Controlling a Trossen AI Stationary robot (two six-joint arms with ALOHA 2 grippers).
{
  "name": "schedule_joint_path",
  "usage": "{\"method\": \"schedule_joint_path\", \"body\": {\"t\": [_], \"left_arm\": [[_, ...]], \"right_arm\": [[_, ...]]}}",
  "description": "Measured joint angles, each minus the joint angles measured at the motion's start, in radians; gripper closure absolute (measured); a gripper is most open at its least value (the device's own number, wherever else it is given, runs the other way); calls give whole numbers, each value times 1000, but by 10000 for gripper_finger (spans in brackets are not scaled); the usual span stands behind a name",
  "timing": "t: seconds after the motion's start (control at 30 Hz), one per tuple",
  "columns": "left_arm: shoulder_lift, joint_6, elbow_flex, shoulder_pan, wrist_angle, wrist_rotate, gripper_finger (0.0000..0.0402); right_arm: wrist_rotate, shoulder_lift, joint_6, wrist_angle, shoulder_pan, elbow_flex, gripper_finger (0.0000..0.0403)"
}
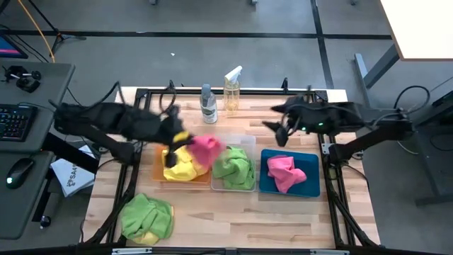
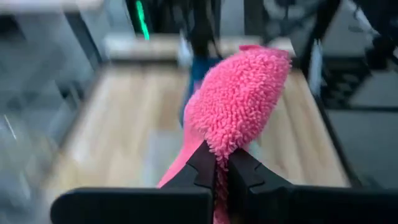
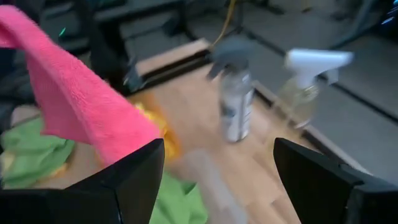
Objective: Sort microfiber towel by color & place in baskets
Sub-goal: Put the pink microfiber cloth into the blue bin
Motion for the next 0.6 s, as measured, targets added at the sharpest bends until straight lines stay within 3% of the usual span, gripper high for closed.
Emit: {"method": "schedule_joint_path", "body": {"t": [0.13, 0.23, 0.43, 0.6], "left_arm": [[88, 234, 23, 100, 299, 94, 401], [161, 317, 23, 146, 510, 177, 401], [339, 336, 23, 193, 859, 325, 401], [501, 301, 23, 198, 1131, 359, 401]], "right_arm": [[104, -55, -3, -1, 1, 0, 105], [167, -90, -3, -1, 1, 0, 105], [231, -133, -10, -1, 1, 0, 105], [234, -145, -2, -2, 1, 0, 105]]}}
